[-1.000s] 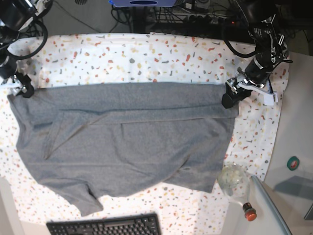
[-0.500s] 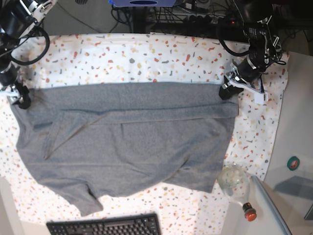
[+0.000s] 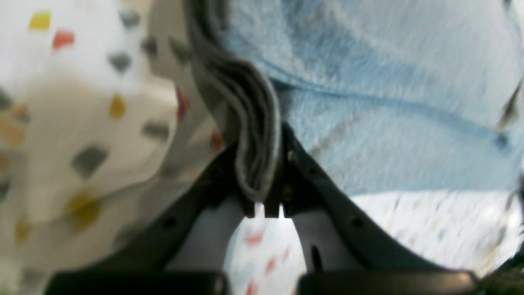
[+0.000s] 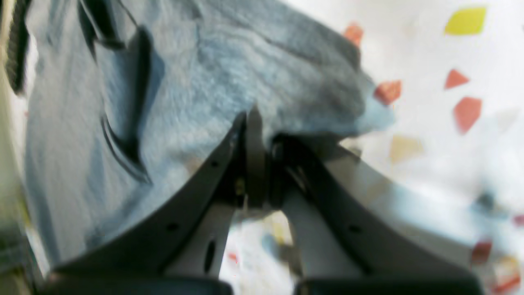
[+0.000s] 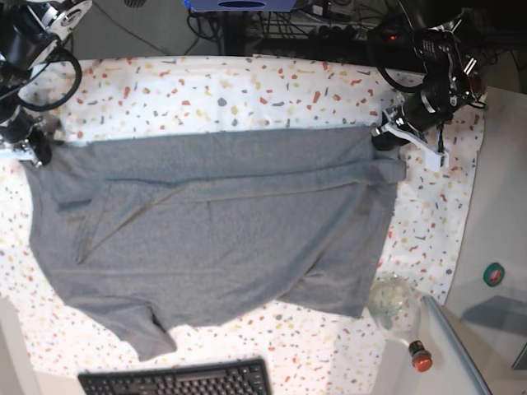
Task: Layout the t-shirt on the table in an organized manner, then fold the t-shirt properly
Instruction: 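Lift the folded shirt with both grippers and lay it back down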
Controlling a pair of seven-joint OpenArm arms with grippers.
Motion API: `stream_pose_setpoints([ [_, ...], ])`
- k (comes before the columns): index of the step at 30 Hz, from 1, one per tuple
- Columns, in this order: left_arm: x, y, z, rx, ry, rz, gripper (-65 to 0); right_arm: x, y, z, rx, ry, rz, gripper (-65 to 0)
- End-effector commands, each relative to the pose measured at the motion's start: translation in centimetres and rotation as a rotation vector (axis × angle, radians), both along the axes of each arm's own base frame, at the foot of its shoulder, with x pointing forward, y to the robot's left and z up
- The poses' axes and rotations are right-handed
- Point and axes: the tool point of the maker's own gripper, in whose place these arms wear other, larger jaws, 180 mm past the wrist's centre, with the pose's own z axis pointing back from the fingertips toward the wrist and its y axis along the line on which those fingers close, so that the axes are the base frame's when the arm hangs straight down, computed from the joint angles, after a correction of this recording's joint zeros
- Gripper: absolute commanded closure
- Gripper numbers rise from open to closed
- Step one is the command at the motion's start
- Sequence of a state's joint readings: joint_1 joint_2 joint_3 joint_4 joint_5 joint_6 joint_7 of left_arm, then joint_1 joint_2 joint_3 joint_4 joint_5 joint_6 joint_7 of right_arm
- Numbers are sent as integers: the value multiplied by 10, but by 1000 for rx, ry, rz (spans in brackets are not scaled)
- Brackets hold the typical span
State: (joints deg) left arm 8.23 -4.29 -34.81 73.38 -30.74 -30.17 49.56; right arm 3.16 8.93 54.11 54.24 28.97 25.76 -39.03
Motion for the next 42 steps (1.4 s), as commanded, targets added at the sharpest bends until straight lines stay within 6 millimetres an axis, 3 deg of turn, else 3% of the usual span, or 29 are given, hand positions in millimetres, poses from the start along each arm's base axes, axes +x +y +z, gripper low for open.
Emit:
stream_pose_setpoints([
  [1, 22, 6, 27, 29, -94, -14, 0, 11, -21, 25, -60, -49, 4, 0],
  [6, 50, 14, 82, 123, -158, -6, 0, 26, -39, 93, -189, -52, 78, 0],
  [9, 85, 13, 128, 158, -251, -18, 0, 50, -61, 149, -267, -101, 34, 0],
  [13, 142, 3, 183, 124, -355, -5, 0, 100, -74, 208, -353, -189, 95, 0],
  [17, 207, -35, 247, 92, -473, -86, 0, 152, -87, 259, -397, -259, 144, 0],
  [20, 252, -65, 283, 39, -525, -119, 0, 192, -102, 293, -400, -314, 146, 0],
  [24, 315, -87, 326, -26, -617, -85, 0, 239, -120, 342, -461, -404, 130, 0],
  [27, 350, -98, 367, -59, -706, -61, 0, 258, -132, 391, -511, -476, 110, 0],
  [29, 367, -106, 408, -101, -776, -41, 0, 265, -135, 438, -551, -541, 101, 0],
  [31, 373, -102, 443, -140, -829, -17, 0, 269, -131, 479, -578, -599, 104, 0],
  [33, 371, -112, 468, -192, -876, -16, 0, 260, -137, 500, -597, -607, 100, 0],
  [35, 363, -121, 480, -226, -888, -32, 0, 247, -145, 505, -617, -576, 104, 0],
  [36, 359, -123, 476, -229, -879, -43, 0, 244, -145, 500, -625, -552, 115, 0],
  [39, 339, -129, 438, -207, -808, -81, 0, 222, -150, 460, -621, -453, 133, 0],
  [42, 306, -126, 362, -169, -684, -93, 0, 180, -166, 400, -586, -354, 94, 0],
])
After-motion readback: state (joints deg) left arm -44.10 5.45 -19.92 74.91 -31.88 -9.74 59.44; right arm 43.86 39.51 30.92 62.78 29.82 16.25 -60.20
